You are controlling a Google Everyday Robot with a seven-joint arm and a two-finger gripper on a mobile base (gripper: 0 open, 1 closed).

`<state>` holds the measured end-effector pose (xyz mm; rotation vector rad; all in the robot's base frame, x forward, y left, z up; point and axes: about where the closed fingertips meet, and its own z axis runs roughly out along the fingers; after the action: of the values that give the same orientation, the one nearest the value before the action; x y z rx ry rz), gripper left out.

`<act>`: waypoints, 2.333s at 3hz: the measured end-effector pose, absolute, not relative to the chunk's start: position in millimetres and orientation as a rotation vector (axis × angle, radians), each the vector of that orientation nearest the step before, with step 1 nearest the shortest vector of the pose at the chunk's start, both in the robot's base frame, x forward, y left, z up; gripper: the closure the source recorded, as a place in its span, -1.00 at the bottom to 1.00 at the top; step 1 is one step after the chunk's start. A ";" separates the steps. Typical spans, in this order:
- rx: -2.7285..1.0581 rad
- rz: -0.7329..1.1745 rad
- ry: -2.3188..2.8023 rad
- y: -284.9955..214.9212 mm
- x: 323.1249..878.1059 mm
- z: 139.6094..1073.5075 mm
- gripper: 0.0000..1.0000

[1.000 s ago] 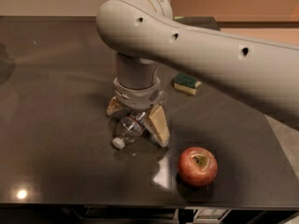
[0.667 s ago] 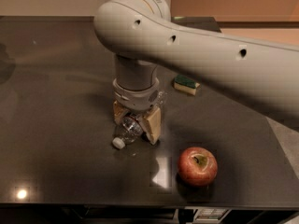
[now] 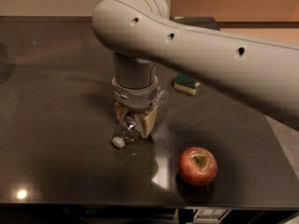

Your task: Place water bottle upright

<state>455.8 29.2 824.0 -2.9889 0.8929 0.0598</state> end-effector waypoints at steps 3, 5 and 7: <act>-2.592 0.471 1.169 57.5 479.8 915.6 1.00; -2.150 0.877 1.283 77.2 466.8 940.6 1.00; -1.735 1.185 1.246 83.7 471.2 965.1 1.00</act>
Offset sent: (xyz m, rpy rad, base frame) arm 0.0282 0.0265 0.1155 0.3139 0.2593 -0.2894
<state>471.2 83.7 965.1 -1.7355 1.2460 1.1851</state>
